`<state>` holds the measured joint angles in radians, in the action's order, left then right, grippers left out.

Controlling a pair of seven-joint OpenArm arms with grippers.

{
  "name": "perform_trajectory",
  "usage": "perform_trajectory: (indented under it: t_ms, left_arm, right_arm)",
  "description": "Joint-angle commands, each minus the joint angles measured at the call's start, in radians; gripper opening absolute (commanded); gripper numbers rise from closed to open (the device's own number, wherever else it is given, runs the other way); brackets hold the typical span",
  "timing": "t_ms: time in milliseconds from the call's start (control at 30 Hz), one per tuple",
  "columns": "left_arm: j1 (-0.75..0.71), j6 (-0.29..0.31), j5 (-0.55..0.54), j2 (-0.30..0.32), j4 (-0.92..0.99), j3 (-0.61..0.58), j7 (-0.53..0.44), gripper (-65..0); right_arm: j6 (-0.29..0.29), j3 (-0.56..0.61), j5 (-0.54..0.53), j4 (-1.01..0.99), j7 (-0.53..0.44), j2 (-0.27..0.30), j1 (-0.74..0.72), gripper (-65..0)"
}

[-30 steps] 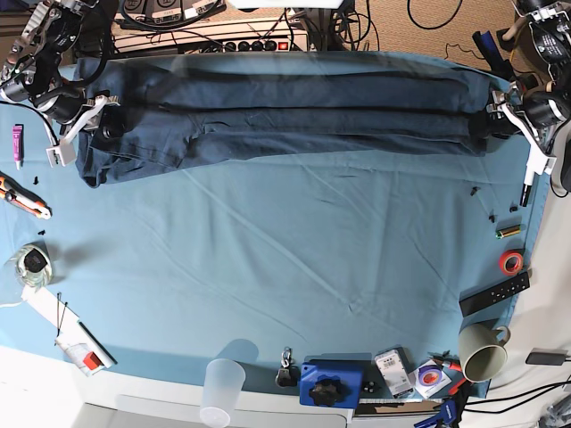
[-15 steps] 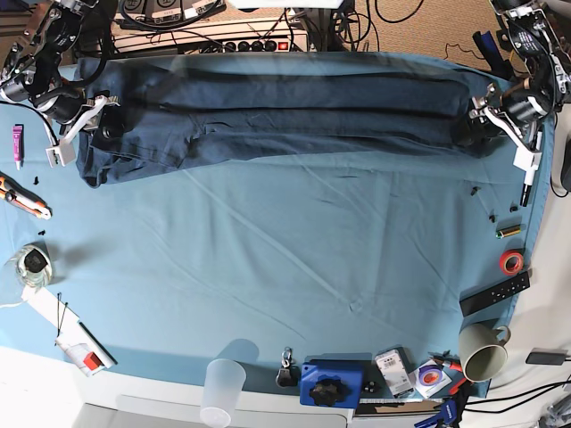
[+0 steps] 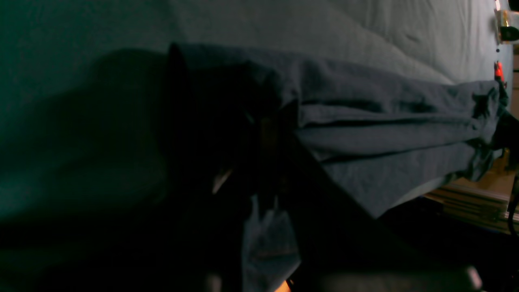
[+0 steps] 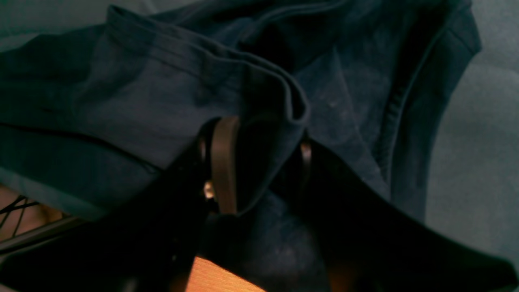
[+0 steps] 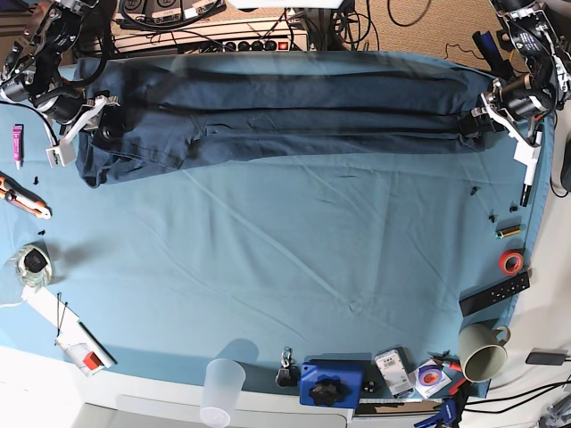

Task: Fold the T-shirt properly
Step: 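Hold the folded strip ends with both grippers and pull them taut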

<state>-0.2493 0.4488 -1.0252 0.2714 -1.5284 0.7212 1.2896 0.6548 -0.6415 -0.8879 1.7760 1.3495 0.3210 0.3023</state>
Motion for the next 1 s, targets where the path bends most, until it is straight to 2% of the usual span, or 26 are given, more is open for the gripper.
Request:
perform_trajectory:
  t_ms: [0,67,200,367,567,633,700,833,967]
  left_arm:
    - [-0.014,-0.010,0.079,0.004,0.003,-0.005,0.045,-65.0]
    - [-0.014,-0.011,0.059,0.012,0.003,-0.005,0.046,-65.0]
    - [-0.014,-0.018,-0.047,0.039,-0.015,-0.005,0.068,-65.0]
    - [-0.012,0.021,-0.152,0.053,-0.099,-0.005,0.093,-65.0]
    - [0.000,0.026,-0.192,0.051,-0.185,-0.005,0.107,-65.0]
    - [0.000,0.072,-0.247,0.036,-0.236,-0.005,0.107,-65.0]
    - [-0.002,0.077,-0.275,0.005,-0.297,-0.005,0.107,-65.0]
    - [-0.011,0.096,-0.195,-0.059,-0.404,-0.005,0.107,-65.0]
    - [-0.032,0.072,-0.074,-0.053,-0.414,-0.005,0.081,-65.0]
  right_arm:
    - [0.003,-0.011,-0.012,0.017,-0.023,0.020,-0.003,-46.3]
    - [0.002,-0.011,-0.012,0.017,-0.024,0.020,-0.003,-46.3]
    - [0.003,-0.011,-0.012,0.017,-0.026,0.020,-0.003,-46.3]
    - [0.003,-0.011,-0.012,0.017,-0.045,0.020,-0.003,-46.3]
    - [0.003,-0.011,-0.011,0.017,-0.068,0.020,-0.004,-46.3]
    - [0.003,-0.011,-0.011,0.017,-0.079,0.020,-0.003,-46.3]
    - [0.003,-0.011,-0.011,0.017,-0.087,0.020,-0.004,-46.3]
    - [0.003,-0.011,-0.008,0.017,-0.086,0.020,-0.006,-46.3]
    - [0.003,-0.011,-0.008,0.017,-0.086,0.020,-0.006,-46.3]
